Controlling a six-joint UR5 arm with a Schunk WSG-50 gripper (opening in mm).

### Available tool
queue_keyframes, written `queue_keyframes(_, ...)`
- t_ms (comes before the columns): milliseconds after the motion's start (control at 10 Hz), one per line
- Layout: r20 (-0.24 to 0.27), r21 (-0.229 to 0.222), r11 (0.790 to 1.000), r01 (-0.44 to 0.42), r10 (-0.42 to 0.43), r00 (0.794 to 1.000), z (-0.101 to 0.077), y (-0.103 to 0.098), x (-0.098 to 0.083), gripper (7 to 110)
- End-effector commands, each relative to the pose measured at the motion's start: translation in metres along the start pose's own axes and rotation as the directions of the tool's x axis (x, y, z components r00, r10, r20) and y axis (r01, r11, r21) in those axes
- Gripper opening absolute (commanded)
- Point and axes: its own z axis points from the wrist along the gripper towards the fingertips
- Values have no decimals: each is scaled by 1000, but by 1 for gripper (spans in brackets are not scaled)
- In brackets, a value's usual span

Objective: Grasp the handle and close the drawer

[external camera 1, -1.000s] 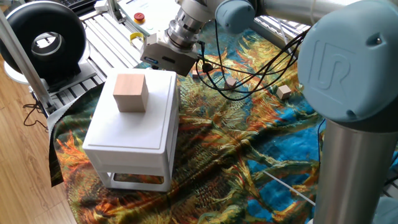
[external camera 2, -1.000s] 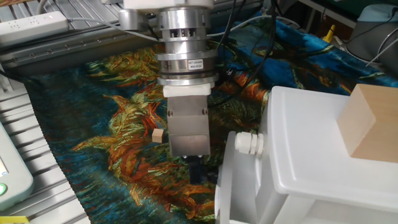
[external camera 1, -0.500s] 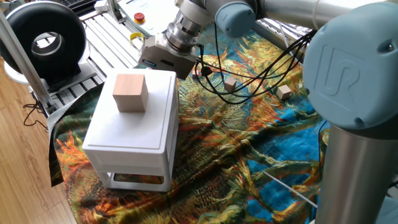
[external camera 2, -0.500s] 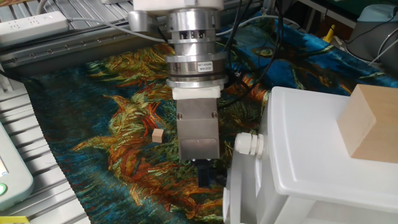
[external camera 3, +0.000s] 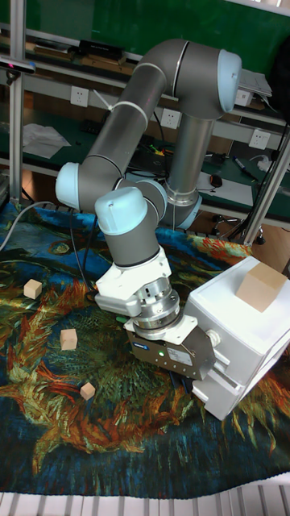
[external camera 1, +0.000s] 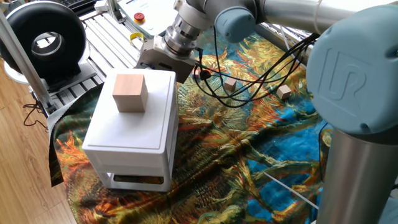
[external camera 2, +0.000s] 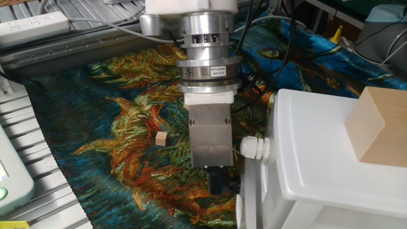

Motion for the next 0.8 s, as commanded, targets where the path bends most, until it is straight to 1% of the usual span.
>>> queue_keyframes(0,-3,-13,1000,-17,17,1000,-1,3,5,7)
queue_keyframes(400,-5,-13,1000,-23,23,1000,-1,3,7,7)
queue_keyframes(600,-18,-15,999,-31,31,999,-1,4,11,7)
queue_keyframes(700,-29,-8,999,-36,36,999,-1,2,13,7)
